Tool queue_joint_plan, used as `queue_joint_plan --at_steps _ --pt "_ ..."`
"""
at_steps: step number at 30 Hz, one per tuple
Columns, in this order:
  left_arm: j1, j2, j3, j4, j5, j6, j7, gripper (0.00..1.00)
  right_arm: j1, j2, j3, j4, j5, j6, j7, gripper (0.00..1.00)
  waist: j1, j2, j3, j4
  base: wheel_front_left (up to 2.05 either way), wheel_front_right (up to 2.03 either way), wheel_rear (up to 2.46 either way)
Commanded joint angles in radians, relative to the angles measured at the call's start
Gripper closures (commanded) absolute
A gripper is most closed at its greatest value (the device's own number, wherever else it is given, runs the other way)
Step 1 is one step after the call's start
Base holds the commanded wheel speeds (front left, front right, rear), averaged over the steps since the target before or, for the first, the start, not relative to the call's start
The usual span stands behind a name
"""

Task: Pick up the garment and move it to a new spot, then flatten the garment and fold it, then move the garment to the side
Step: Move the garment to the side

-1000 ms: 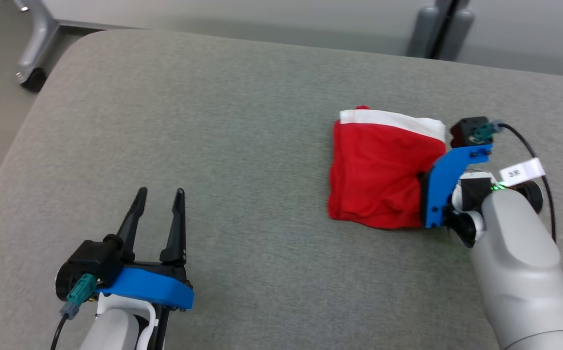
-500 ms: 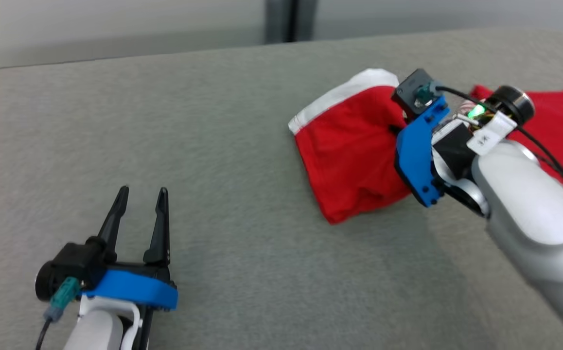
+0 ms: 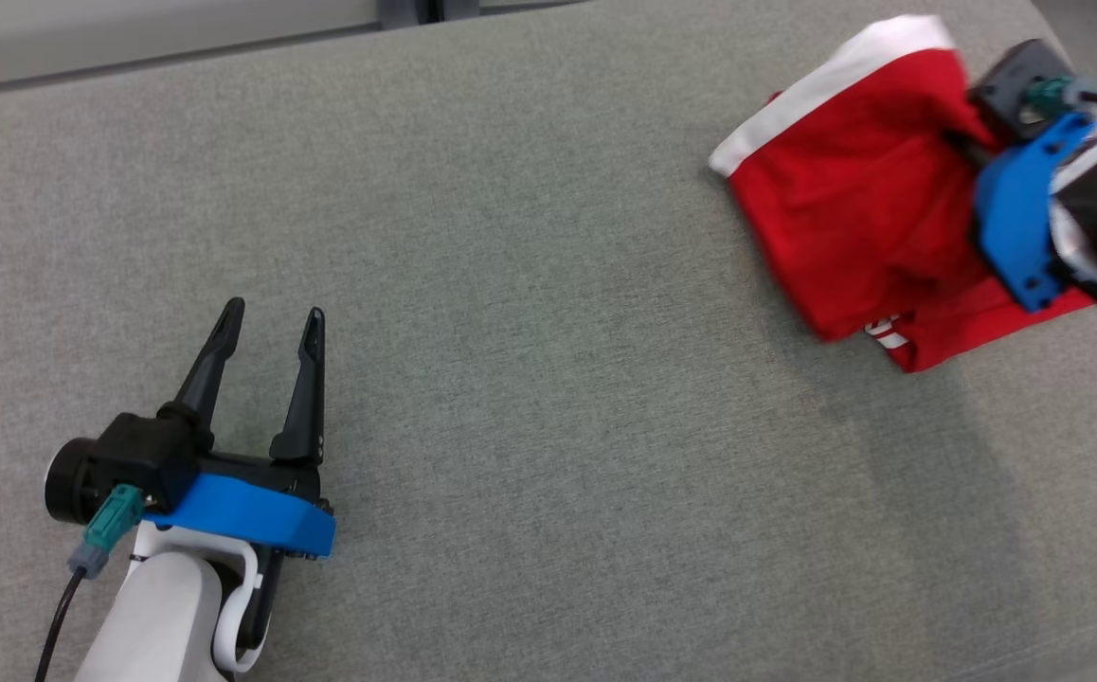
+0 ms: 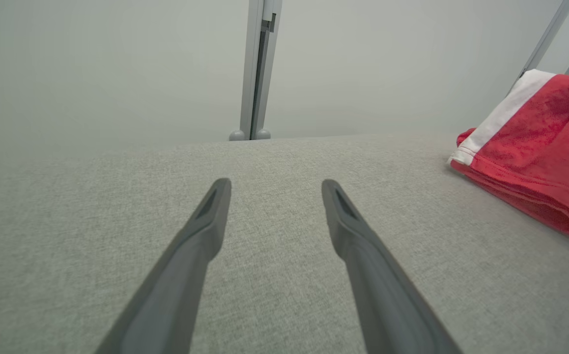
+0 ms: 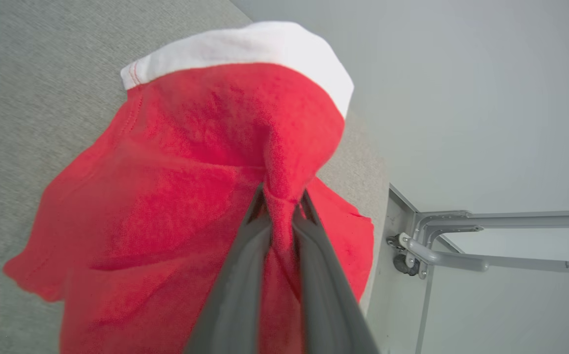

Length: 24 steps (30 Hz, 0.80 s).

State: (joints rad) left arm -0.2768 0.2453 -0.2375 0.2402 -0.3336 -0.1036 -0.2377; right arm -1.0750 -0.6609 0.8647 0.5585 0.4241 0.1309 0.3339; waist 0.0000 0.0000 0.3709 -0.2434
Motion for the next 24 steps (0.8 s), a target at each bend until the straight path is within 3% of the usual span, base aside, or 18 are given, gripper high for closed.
queue_joint_plan --at_steps 1,6,13,14,15,19,24 --pt "-0.024 0.005 -0.003 -0.008 0.007 -0.001 0.005 0.0 -0.014 -0.021 0.005 0.013 -0.006 0.0 -0.019 1.0 0.0 0.0 0.016 0.012 0.0 0.0 0.0" --pt "-0.047 0.024 -0.013 -0.029 0.014 -0.003 0.017 0.0 0.023 -0.108 -0.024 0.111 0.009 0.0 -0.068 1.0 0.0 0.0 0.064 0.045 0.0 0.0 0.0" --pt "-0.064 0.053 -0.016 -0.065 0.022 0.0 0.043 0.0 0.077 -0.121 -0.135 0.253 -0.027 0.0 -0.178 1.0 0.0 0.0 0.122 0.082 0.0 0.0 0.0" --pt "-0.064 0.052 -0.017 -0.069 0.021 0.001 0.044 0.0 0.083 -0.114 -0.155 0.277 -0.039 0.0 -0.191 0.54 0.0 0.0 0.124 0.086 0.0 0.0 0.0" --pt "-0.064 0.051 -0.019 -0.072 0.021 0.002 0.045 0.0 0.084 -0.107 -0.183 0.304 -0.044 0.0 -0.203 0.0 0.0 0.0 0.125 0.09 0.0 0.0 0.0" --pt "-0.056 0.049 -0.023 -0.07 0.022 0.009 0.042 0.0 0.1 -0.062 -0.263 0.383 -0.09 0.0 -0.256 0.0 0.0 0.0 0.109 0.093 0.0 0.0 0.0" --pt "-0.032 0.028 -0.021 -0.046 0.0 0.016 0.024 0.0 0.13 -0.008 -0.39 0.419 -0.089 0.0 -0.398 0.0 0.0 0.0 0.045 0.104 0.0 0.0 0.0"
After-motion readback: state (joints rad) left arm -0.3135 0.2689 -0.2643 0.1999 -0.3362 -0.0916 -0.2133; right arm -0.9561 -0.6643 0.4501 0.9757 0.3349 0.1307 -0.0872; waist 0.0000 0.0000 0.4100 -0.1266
